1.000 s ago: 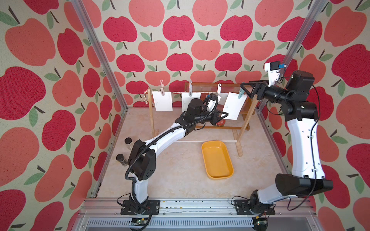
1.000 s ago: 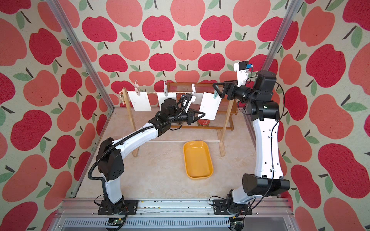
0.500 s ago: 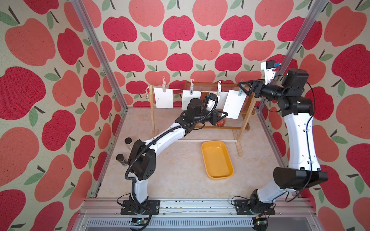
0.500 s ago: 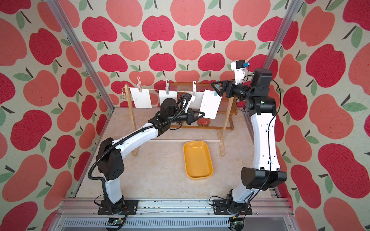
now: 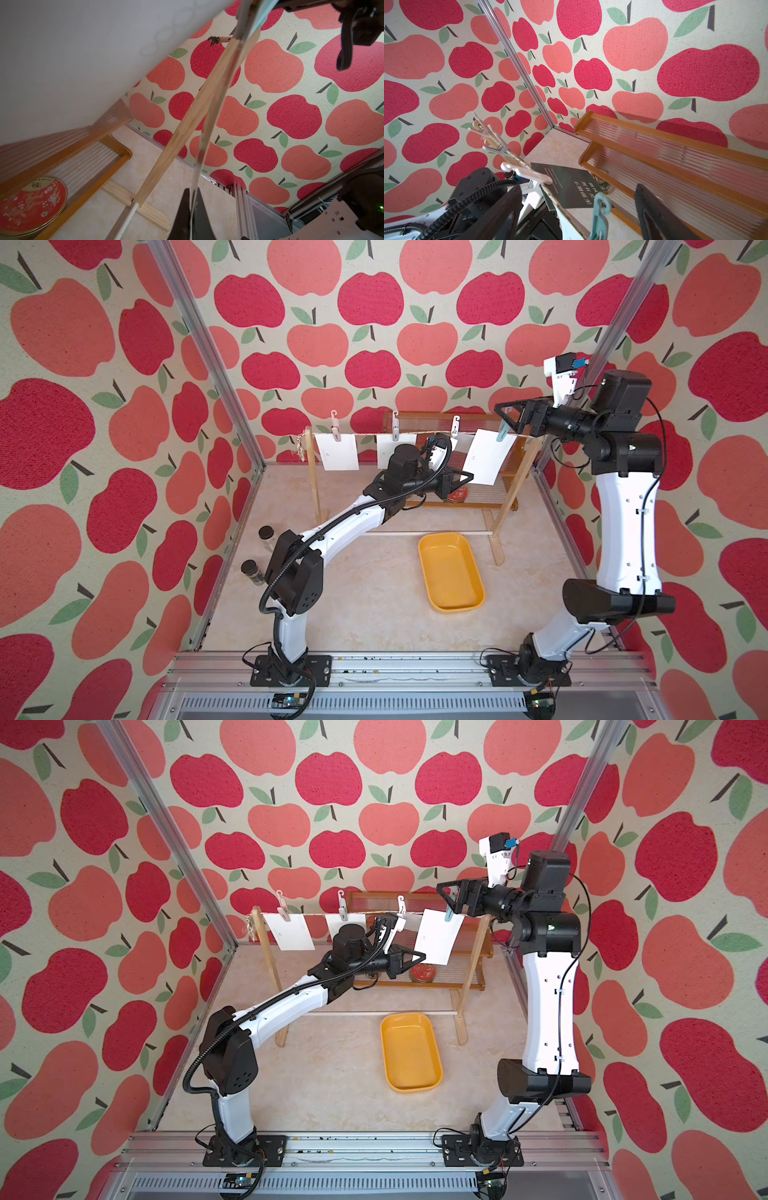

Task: Remove the postcards from the strings
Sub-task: Remove the clamp from the clothesline.

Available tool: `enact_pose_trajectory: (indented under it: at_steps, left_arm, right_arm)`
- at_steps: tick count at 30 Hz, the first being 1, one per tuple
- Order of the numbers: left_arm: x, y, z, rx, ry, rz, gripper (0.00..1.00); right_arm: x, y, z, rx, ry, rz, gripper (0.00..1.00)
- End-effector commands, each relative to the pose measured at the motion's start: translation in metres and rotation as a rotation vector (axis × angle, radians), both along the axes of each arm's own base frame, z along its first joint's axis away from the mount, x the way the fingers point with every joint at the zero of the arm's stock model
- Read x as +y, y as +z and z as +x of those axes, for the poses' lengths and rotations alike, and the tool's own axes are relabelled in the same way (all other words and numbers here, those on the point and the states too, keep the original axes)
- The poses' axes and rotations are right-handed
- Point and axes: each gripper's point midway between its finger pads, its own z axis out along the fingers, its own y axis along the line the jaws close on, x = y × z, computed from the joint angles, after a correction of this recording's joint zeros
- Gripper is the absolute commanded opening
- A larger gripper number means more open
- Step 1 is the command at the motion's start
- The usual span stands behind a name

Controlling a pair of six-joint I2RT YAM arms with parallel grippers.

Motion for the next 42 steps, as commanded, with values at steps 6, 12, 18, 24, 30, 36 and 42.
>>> enact_pose_trajectory:
  at_steps: [6, 12, 18, 24, 30, 36, 42]
  left_arm:
    - [0.008, 0.013, -0.006, -0.029, -0.008, -0.042, 0.00]
    - [0.011, 0.018, -0.006, -0.038, -0.011, -0.058, 0.00]
    - [0.011, 0.030, -0.006, -0.057, -0.019, -0.083, 0.00]
    - [0.012, 0.038, -0.004, -0.054, -0.026, -0.115, 0.00]
    - [0.014, 0.041, -0.004, -0.015, -0.049, -0.153, 0.00]
    - [0.017, 0.045, -0.003, 0.012, -0.075, -0.190, 0.00]
    - [0.016, 0.043, -0.003, 0.041, -0.091, -0.209, 0.00]
  right_arm:
    - [0.003, -0.012, -0.002, 0.077, 0.048, -0.015, 0.86]
    - [0.006, -0.018, 0.009, 0.095, 0.089, 0.003, 0.85]
    - [0.015, -0.019, 0.007, 0.097, 0.167, 0.023, 0.83]
    - [0.019, -0.013, -0.004, 0.073, 0.221, 0.031, 0.83]
    - [0.012, -0.015, -0.009, 0.071, 0.226, 0.023, 0.81]
    - [0.009, -0.017, -0.013, 0.058, 0.231, 0.012, 0.80]
    - [0.011, -0.016, -0.018, 0.031, 0.248, 0.006, 0.75]
